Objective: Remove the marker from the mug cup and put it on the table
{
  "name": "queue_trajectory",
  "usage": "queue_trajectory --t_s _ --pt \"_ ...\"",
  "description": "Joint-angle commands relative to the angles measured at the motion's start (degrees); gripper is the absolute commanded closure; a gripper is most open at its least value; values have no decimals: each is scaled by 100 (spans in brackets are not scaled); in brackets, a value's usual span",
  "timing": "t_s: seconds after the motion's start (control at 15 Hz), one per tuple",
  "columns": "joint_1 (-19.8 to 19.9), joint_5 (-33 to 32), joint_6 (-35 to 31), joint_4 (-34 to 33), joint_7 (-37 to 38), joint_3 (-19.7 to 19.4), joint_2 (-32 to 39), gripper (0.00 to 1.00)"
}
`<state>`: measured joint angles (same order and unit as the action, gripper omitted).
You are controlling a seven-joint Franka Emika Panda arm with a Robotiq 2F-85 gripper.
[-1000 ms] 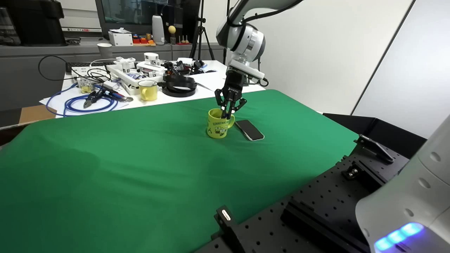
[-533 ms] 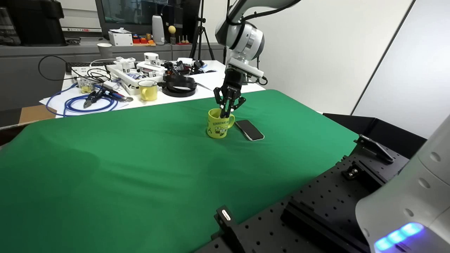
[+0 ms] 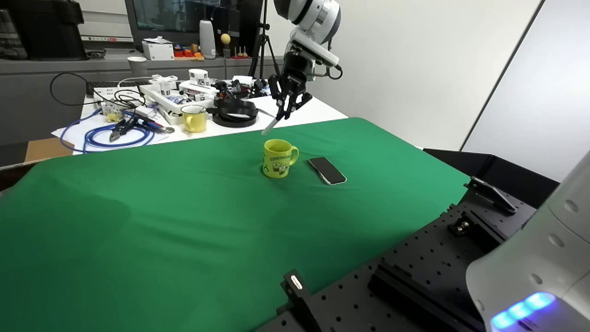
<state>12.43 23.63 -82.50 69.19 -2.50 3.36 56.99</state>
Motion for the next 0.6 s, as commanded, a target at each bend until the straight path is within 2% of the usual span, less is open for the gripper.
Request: queue_trajectory --t_s 0.0,0.27,0.53 --pt "-155 -71 513 -294 -53 67 -243 95" --pt "-721 -787 -128 207 -608 -35 -514 95" --pt "-1313 -1559 -1635 1135 -941 22 -620 95"
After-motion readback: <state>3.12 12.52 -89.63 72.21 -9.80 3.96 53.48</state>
